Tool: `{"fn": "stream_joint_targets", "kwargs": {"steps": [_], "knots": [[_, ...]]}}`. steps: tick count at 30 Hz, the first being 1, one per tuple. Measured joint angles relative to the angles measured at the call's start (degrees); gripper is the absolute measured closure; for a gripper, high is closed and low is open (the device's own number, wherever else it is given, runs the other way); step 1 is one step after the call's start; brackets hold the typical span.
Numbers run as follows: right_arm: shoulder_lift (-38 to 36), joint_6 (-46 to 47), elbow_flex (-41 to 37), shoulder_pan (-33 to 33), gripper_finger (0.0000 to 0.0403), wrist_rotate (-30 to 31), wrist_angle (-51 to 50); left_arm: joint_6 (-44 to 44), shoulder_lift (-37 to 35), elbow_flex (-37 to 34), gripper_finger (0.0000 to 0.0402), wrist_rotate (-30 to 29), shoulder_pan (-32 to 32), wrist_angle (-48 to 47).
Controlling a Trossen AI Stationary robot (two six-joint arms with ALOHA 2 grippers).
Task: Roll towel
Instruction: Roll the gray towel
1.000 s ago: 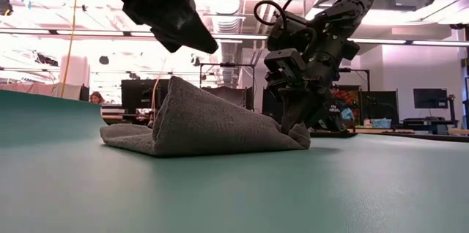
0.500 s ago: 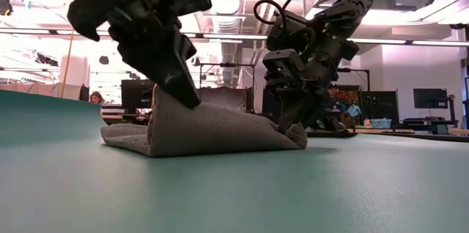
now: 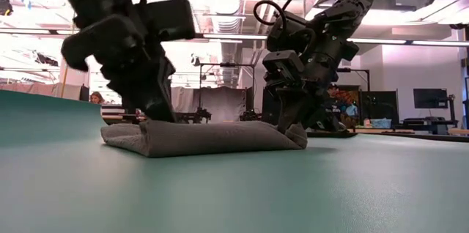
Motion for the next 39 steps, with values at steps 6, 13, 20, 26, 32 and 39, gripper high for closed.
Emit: {"fn": "stream_joint_targets", "kwargs": {"steps": [6,13,20,26,32,39], "knots": [[-1.5,-5.1,-0.1,0.0,0.0340,0.2,0.3,-2.6,0.0,-2.2,0.0401,1.4,0.0,1.3],[-8.2,-11.9,-0.2,-1.8,0.0337,5.7,-1.3,-2.5,-0.1,-2.5,0.0401,1.0,0.0,1.2],[-13.1,-15.2,-0.2,-4.0,0.0305,6.4,-5.3,-3.0,0.0,-3.9,0.0401,1.9,-0.1,2.1],[-11.3,-18.9,-0.2,-4.3,0.0271,5.7,-4.2,-3.0,-0.4,-4.1,0.0401,-0.6,-1.0,3.2],[-8.1,-19.2,-0.2,-2.8,0.0268,4.5,-1.7,1.9,-1.2,0.4,0.0401,-3.2,-2.4,-1.6],[-6.9,-19.6,0.0,-2.6,0.0270,4.6,0.4,10.1,-2.1,7.8,0.0402,-12.7,-3.9,-5.3]]}}
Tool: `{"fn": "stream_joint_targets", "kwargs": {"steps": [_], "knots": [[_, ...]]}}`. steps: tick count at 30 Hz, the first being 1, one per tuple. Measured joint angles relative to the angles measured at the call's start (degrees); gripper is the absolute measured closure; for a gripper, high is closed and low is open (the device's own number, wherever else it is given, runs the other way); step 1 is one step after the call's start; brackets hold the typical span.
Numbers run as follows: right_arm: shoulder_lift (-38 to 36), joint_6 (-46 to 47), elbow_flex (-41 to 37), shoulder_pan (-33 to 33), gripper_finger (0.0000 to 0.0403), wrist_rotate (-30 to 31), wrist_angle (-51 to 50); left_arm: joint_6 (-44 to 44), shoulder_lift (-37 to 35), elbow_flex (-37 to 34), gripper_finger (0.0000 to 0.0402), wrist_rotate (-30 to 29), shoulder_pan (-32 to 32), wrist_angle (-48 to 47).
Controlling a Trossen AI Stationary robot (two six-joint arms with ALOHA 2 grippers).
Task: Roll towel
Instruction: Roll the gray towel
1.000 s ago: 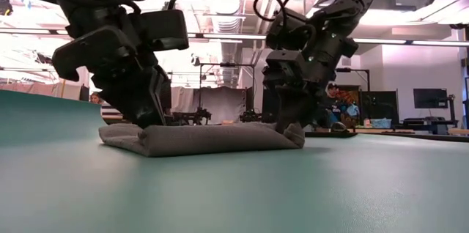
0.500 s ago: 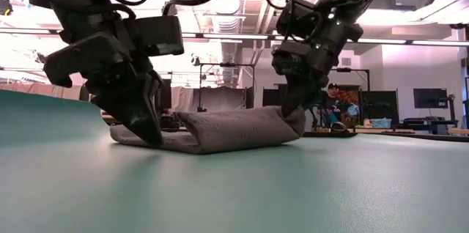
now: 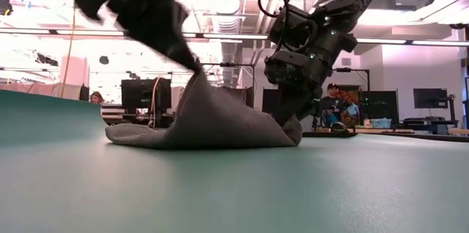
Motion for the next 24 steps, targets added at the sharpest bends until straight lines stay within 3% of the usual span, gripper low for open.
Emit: {"fn": "stream_joint_targets", "kwargs": {"steps": [4,9,12,18,24], "knots": [[1.4,0.0,0.1,0.2,0.0271,-0.1,-0.1,4.9,0.6,2.3,0.0402,1.0,1.3,4.6],[1.6,0.2,0.1,0.5,0.0271,0.0,0.1,-0.8,0.6,2.1,0.0401,2.6,2.2,2.4],[1.6,0.2,0.1,0.7,0.0271,0.1,0.1,1.8,0.5,2.0,0.0402,0.6,1.9,7.3],[1.6,0.2,0.1,0.7,0.0271,0.1,0.0,6.8,2.9,1.8,0.0402,8.3,4.8,11.7],[1.5,0.1,0.1,0.9,0.0271,0.2,-0.6,8.8,7.9,1.6,0.0402,10.1,8.4,8.5]]}}
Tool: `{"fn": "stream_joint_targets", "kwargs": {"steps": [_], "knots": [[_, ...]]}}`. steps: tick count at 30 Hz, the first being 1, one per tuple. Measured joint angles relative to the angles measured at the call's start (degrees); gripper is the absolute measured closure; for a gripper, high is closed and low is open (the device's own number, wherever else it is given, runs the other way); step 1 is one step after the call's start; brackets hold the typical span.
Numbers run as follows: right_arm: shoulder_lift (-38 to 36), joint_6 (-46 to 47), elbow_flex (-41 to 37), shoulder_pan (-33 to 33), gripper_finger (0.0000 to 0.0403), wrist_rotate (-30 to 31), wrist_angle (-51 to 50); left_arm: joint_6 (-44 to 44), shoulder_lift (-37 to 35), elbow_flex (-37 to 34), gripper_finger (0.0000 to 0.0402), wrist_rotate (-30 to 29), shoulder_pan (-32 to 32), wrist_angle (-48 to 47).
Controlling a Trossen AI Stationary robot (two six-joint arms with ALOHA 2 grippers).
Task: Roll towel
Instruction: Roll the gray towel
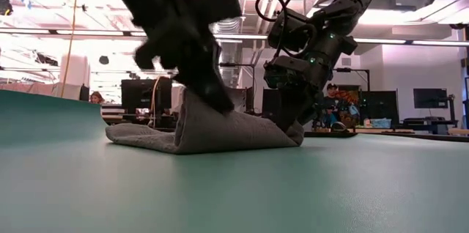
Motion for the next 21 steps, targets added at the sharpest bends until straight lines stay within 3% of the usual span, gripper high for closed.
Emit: {"fn": "stream_joint_targets", "kwargs": {"steps": [4,9,16,21], "knots": [[0.0,-0.1,0.0,0.2,0.0271,0.2,-0.1,-5.7,1.1,0.0,0.0402,-4.6,1.3,-4.1],[0.0,-0.1,0.0,0.2,0.0271,0.1,-0.1,-10.7,1.6,0.0,0.0401,-5.2,1.1,-8.7],[0.0,-0.1,0.0,0.2,0.0270,-0.1,0.4,-16.0,2.9,-3.5,0.0401,-3.8,-0.9,-1.2],[0.0,-1.6,-0.1,0.1,0.0244,-1.4,0.5,-16.9,3.4,-4.4,0.0401,-3.3,-1.0,0.5]]}}
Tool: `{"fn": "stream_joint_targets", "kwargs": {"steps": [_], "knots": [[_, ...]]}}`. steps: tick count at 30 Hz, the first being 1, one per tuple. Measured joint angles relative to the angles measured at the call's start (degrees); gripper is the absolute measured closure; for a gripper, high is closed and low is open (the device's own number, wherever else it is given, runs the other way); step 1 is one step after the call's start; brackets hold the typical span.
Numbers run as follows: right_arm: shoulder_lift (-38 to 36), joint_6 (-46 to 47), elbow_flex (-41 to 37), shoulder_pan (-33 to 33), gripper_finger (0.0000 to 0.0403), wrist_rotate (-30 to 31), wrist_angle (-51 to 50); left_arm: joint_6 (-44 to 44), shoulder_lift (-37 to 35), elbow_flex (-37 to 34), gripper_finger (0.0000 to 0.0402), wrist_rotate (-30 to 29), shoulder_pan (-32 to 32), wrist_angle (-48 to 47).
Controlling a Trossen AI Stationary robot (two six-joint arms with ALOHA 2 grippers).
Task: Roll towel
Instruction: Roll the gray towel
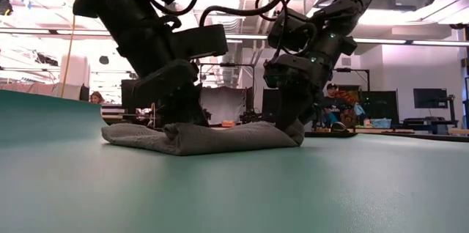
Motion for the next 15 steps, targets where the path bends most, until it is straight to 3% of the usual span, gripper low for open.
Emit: {"fn": "stream_joint_targets", "kwargs": {"steps": [8,15], "knots": [[-1.4,-2.8,0.7,-0.5,0.0145,-0.7,-1.2,0.9,0.0,0.0,0.0401,1.1,0.0,-1.5],[-4.7,-12.8,6.7,-4.6,0.0134,1.6,-9.8,-1.2,0.0,-1.2,0.0401,1.8,-0.2,-2.0]]}}
